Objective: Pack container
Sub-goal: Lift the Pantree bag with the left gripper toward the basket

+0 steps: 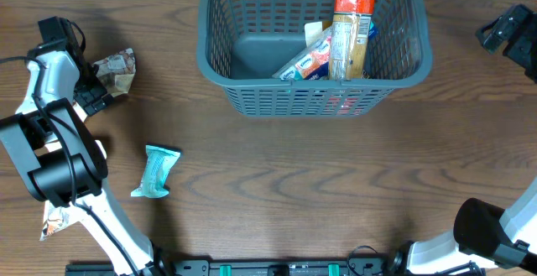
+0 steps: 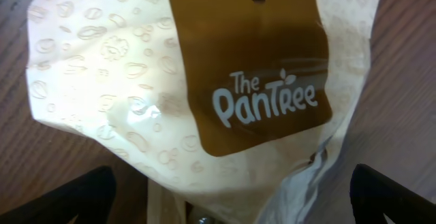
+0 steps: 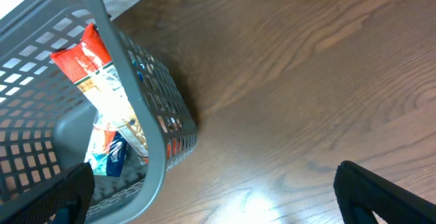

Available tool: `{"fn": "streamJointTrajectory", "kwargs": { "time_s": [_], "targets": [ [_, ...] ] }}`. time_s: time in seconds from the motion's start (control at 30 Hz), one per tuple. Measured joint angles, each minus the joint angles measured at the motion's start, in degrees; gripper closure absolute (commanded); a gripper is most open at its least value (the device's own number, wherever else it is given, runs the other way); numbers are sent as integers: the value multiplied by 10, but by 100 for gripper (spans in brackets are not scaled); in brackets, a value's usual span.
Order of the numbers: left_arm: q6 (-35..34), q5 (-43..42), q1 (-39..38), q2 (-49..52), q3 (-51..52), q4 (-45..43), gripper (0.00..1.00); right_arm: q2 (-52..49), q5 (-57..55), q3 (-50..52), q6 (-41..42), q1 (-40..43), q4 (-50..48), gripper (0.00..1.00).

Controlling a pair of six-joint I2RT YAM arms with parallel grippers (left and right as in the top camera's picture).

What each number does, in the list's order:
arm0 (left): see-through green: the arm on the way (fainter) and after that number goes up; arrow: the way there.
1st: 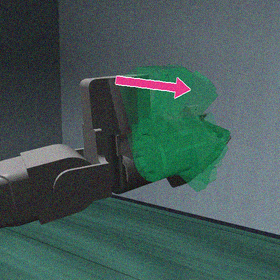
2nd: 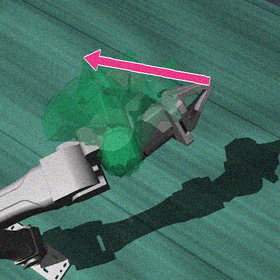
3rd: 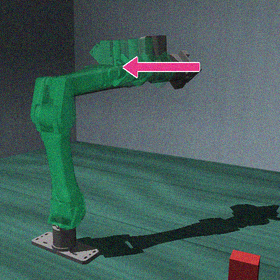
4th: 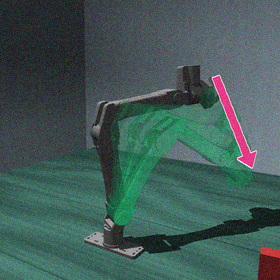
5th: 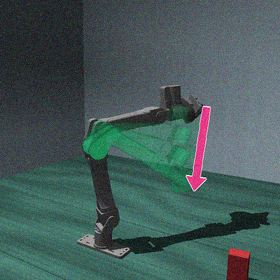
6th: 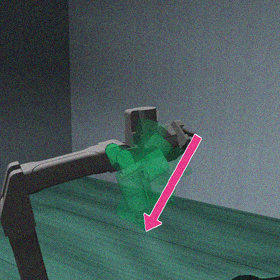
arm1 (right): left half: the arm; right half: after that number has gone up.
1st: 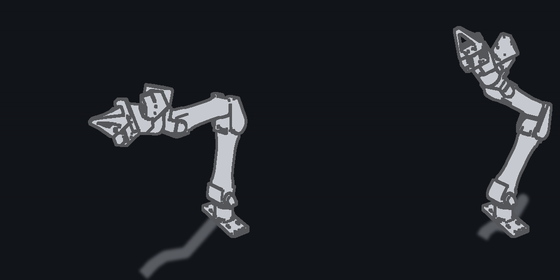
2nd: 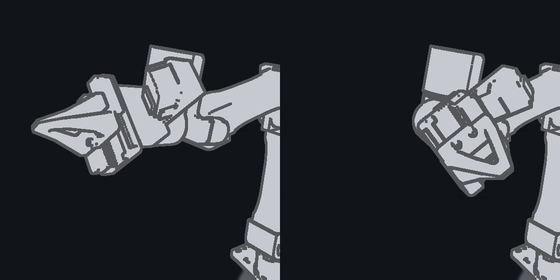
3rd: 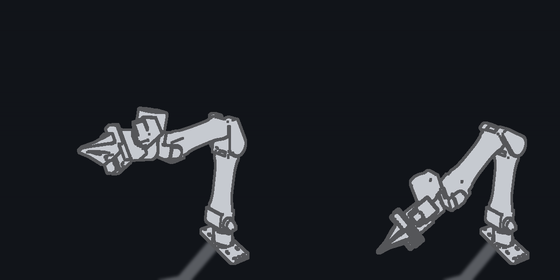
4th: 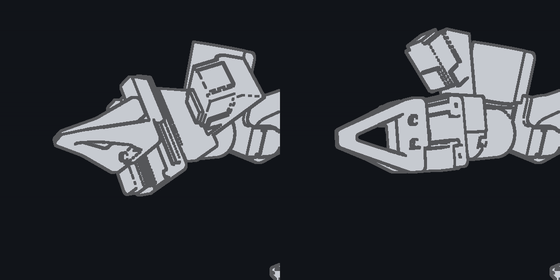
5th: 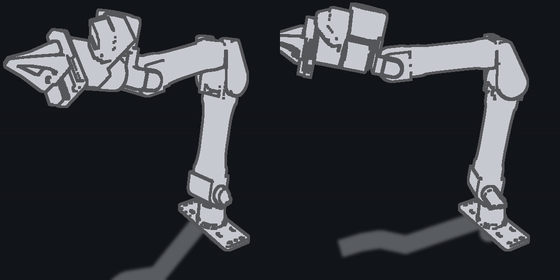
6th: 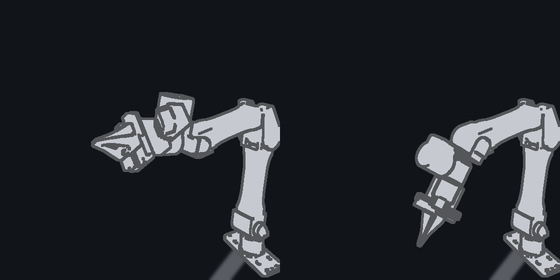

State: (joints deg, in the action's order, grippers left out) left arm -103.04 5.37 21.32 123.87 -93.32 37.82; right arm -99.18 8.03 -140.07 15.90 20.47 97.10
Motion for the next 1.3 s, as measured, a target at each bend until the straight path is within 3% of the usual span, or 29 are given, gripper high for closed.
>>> {"fn": "streamJointTrajectory", "kwargs": {
  "time_s": [0.83, 0.93, 1.0, 1.1, 1.13, 1.17, 1.3],
  "targets": [
    [15, -7, 0, 24, -6, -16, 2, 0, 12, 0, 0, 0, 0, 1],
    [17, -10, 0, 24, -6, -17, 25, 0, 12, 0, 0, 0, 0, 1],
    [18, -17, 0, 26, -6, -16, 55, 0, 12, 0, 0, 0, 0, 1],
    [20, -24, -1, 31, -6, -19, 76, 0, 12, 0, 0, 0, 0, 1],
    [20, -25, -1, 31, -6, -21, 90, 0, 12, 0, 0, 0, 0, 1],
    [20, -26, 0, 31, -7, -21, 94, 0, 12, 0, 0, 0, 0, 1],
    [22, -27, 0, 31, -10, -18, 94, 0, 12, 0, 0, 0, 0, 1]
  ]
}}
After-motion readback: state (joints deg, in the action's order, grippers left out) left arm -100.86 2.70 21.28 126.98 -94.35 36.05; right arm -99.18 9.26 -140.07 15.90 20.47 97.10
